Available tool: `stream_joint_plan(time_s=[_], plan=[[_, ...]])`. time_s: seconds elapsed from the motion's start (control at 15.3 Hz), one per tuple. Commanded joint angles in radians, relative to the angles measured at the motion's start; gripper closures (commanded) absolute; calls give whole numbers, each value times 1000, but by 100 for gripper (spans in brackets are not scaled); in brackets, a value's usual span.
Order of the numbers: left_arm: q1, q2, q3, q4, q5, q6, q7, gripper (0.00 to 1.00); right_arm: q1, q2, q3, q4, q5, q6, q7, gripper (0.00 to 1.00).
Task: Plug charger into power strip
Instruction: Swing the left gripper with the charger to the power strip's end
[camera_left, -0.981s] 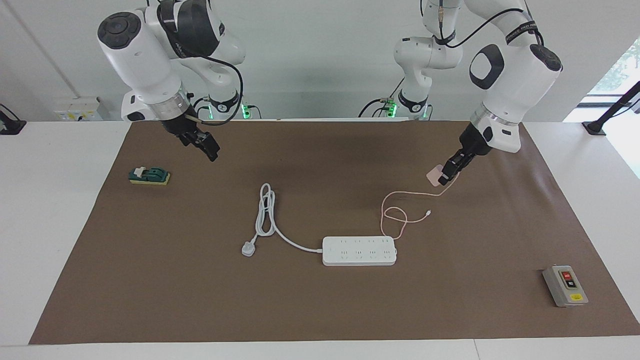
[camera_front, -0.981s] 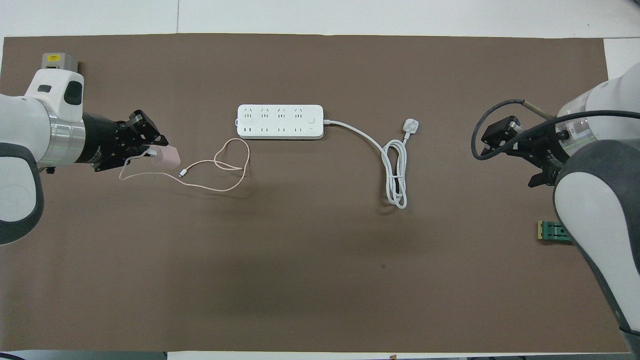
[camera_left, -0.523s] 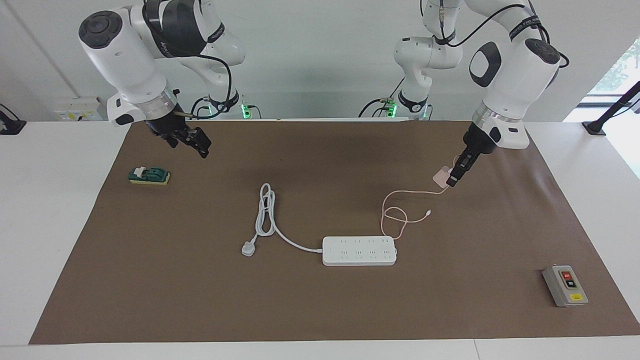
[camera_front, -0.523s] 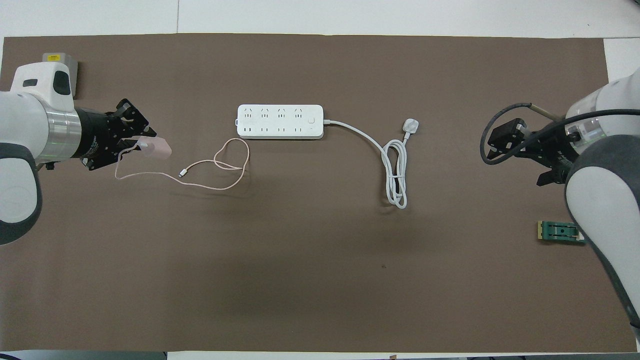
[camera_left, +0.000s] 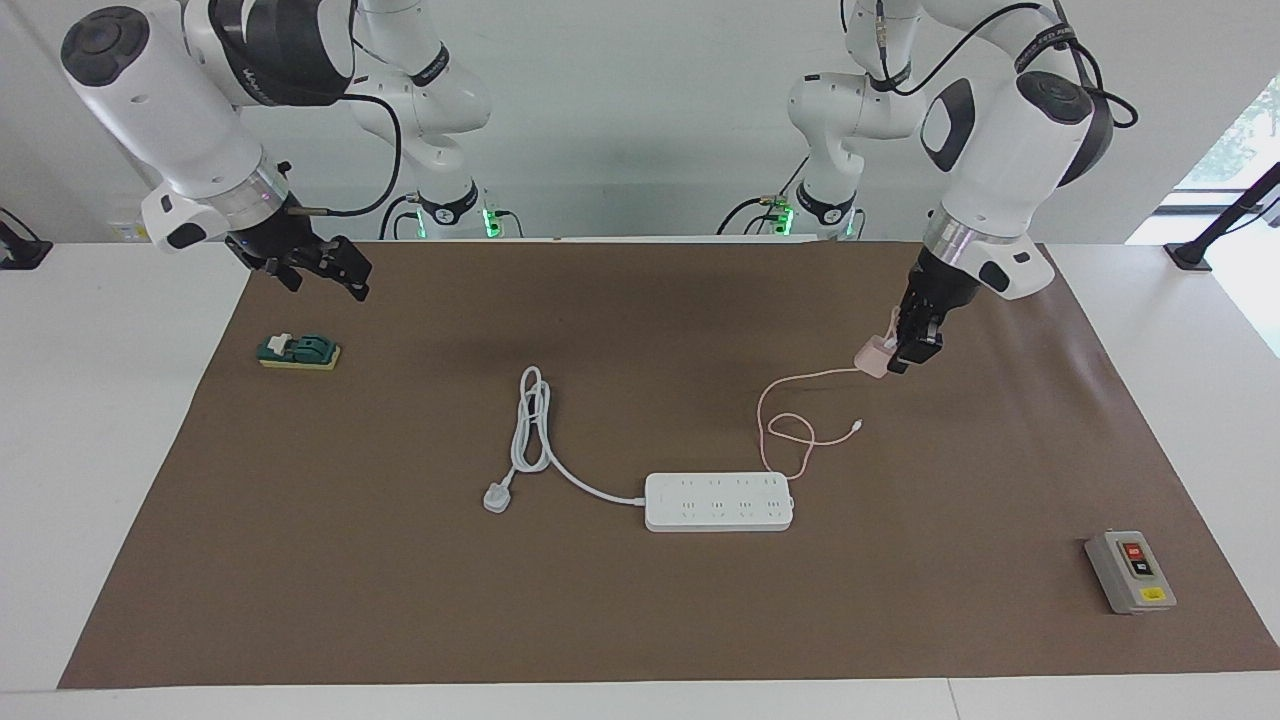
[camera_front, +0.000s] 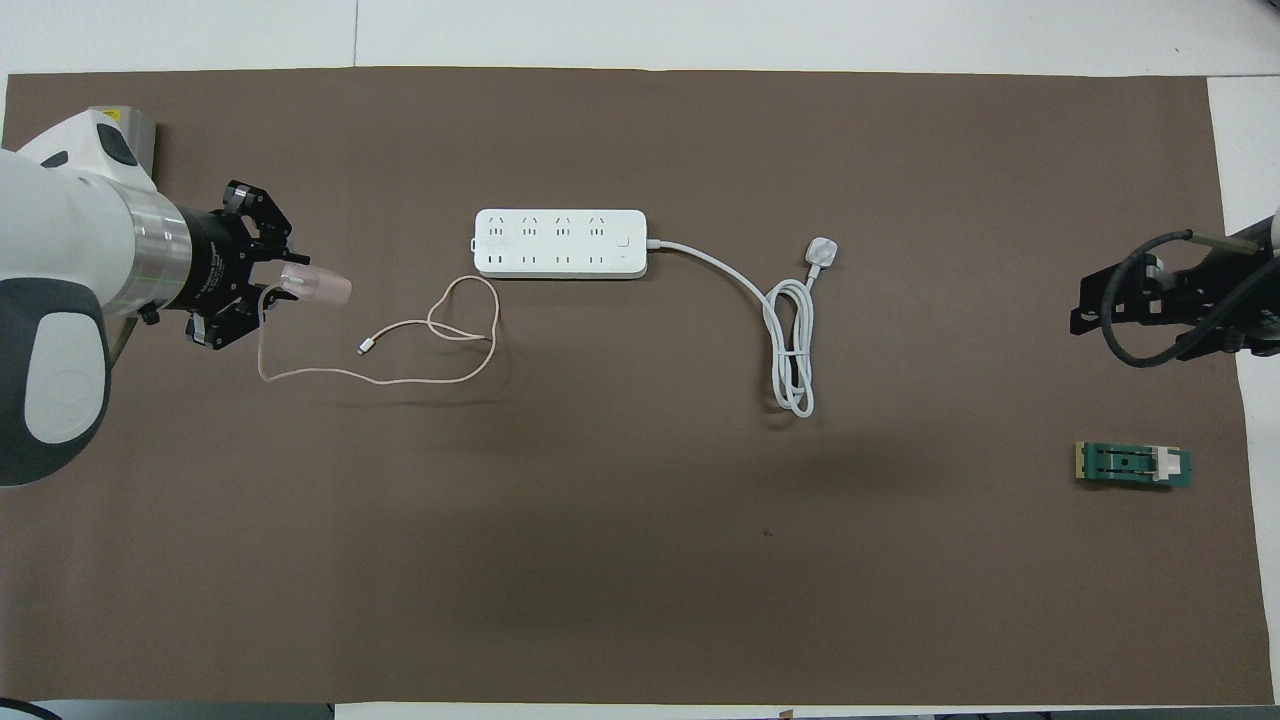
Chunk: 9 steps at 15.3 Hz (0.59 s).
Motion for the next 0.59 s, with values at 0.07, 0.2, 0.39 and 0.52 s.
stream_joint_plan(time_s=[0.07, 0.2, 0.39, 0.52], plan=[[-71, 246, 16, 331, 49, -186, -174, 100, -11, 8, 12, 8, -30, -14, -25, 0], [-79, 322, 19, 432, 51, -222, -208, 100, -11, 9, 6, 13, -32, -11, -30, 0], [-108, 429, 27, 538, 75, -275, -277, 100, -9, 13, 7, 17, -34, -7, -50, 0], [-109, 489, 30, 597, 86, -294, -332, 100, -9, 13, 7, 16, -46, -5, -51, 0]])
